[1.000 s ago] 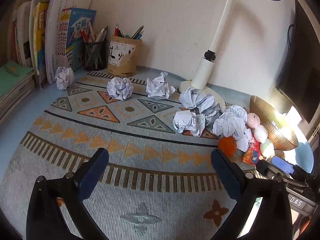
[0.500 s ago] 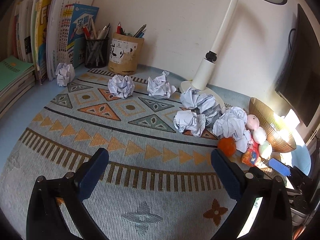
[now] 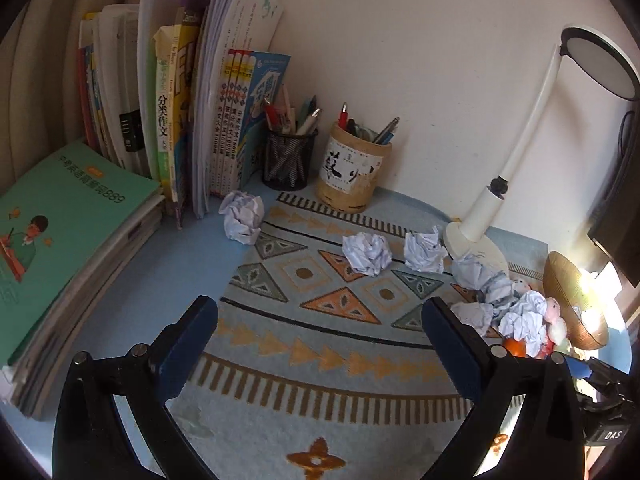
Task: Organize objects
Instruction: 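Move both open grippers toward the paper balls near the books, then grasp a paper ball by the books with the left gripper while the right grasps another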
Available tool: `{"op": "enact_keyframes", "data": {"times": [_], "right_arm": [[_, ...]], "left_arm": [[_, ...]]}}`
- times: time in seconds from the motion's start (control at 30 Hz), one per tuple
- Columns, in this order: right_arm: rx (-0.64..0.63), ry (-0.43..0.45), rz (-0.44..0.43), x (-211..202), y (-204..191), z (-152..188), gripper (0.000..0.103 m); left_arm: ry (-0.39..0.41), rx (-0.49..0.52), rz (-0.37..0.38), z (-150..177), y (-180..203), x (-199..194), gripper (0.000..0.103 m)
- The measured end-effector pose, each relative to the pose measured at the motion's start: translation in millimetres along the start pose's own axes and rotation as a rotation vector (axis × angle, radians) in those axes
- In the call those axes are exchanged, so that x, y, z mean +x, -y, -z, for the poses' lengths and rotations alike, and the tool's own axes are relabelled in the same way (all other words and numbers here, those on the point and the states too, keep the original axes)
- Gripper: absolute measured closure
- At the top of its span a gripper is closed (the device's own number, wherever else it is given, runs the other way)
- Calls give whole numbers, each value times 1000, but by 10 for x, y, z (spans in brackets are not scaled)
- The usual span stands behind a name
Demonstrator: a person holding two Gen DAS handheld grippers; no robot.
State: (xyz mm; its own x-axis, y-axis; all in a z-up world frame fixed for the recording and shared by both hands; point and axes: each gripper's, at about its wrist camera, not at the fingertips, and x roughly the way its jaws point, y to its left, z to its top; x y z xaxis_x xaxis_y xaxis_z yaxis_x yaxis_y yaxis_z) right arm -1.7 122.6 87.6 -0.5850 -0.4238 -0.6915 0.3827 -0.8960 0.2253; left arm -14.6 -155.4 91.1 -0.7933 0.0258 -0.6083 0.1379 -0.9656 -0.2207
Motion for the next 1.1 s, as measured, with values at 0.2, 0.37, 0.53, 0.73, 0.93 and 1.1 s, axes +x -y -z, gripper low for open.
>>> {"op": "enact_keyframes", "data": {"times": [0.2, 0.37, 0.53, 0.73, 0.93, 1.1], "right_arm": [[10, -93, -20, 925, -502, -586, 21], [31, -144, 87, 1730, -525, -693, 21], [40, -135, 116, 2082, -480, -921, 21], [65, -99, 166, 2324, -387, -1068, 30], [44, -48, 169, 2230, -416, -1048, 51], [-1, 54, 170, 2039, -503, -1017, 52]], "left_arm": [[-107, -16, -24, -354, -480, 749, 1], [-135, -32, -88, -464, -527, 1311, 1], [-136, -17, -128, -563, -504, 1633, 1], [-131, -78, -130, -542, -600, 1732, 7], [-159, -48, -106, -498, -550, 1784, 63], [-77, -18, -98, -464, -498, 1628, 64]]}}
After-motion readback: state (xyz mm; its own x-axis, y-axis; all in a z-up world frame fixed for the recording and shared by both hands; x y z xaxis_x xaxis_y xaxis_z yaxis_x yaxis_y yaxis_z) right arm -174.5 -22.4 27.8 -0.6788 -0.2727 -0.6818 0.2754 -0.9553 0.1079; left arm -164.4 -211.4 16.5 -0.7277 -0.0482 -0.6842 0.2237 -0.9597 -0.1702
